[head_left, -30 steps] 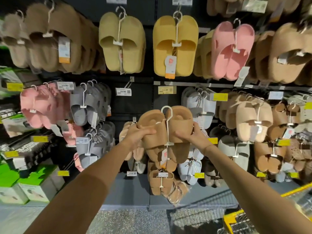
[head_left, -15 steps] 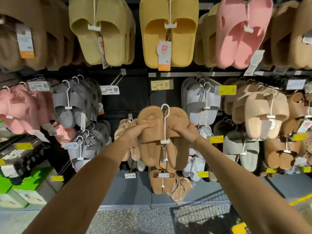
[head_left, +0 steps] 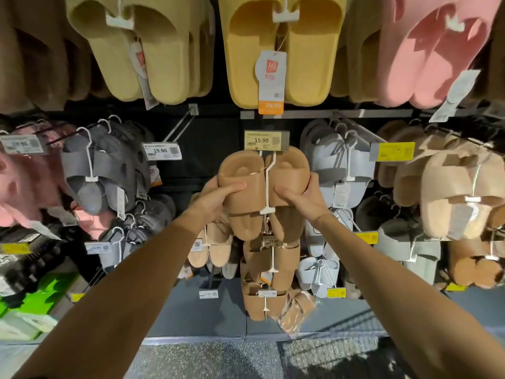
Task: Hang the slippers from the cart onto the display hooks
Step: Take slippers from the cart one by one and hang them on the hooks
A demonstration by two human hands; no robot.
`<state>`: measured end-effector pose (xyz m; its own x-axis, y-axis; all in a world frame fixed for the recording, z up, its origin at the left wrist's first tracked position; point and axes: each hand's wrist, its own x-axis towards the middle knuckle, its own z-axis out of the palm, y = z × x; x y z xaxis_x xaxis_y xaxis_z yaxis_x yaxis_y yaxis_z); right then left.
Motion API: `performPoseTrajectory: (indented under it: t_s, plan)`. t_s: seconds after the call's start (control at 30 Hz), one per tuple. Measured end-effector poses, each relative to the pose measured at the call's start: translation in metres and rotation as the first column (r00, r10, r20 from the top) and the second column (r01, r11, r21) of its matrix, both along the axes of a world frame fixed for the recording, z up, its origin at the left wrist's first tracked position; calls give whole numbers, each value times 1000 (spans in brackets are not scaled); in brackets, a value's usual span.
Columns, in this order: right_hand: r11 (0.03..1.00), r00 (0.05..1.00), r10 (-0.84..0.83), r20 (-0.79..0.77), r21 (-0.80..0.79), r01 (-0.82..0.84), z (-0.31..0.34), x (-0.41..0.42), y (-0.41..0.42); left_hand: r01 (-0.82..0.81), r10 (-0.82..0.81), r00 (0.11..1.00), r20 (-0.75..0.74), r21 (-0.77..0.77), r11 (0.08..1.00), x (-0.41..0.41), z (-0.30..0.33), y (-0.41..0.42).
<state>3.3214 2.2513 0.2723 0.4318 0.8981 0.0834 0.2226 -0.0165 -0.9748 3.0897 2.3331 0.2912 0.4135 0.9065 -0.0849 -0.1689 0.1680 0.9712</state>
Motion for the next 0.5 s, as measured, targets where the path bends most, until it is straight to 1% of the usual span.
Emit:
performPoseTrajectory:
  t_s: [0.2, 0.37, 0.5]
  plan:
    - [999, 1000, -16, 2, 32, 16, -1, -1, 14, 0, 0, 999, 37, -6, 1000, 1, -5, 15]
    - [997, 998, -61, -5, 37, 61, 7, -1, 23, 0, -2, 999, 46, 49, 999, 6, 4, 26]
    - [997, 997, -70, 32, -16, 70, 13, 3, 31, -37, 38, 999, -15, 55, 998, 10, 4, 38]
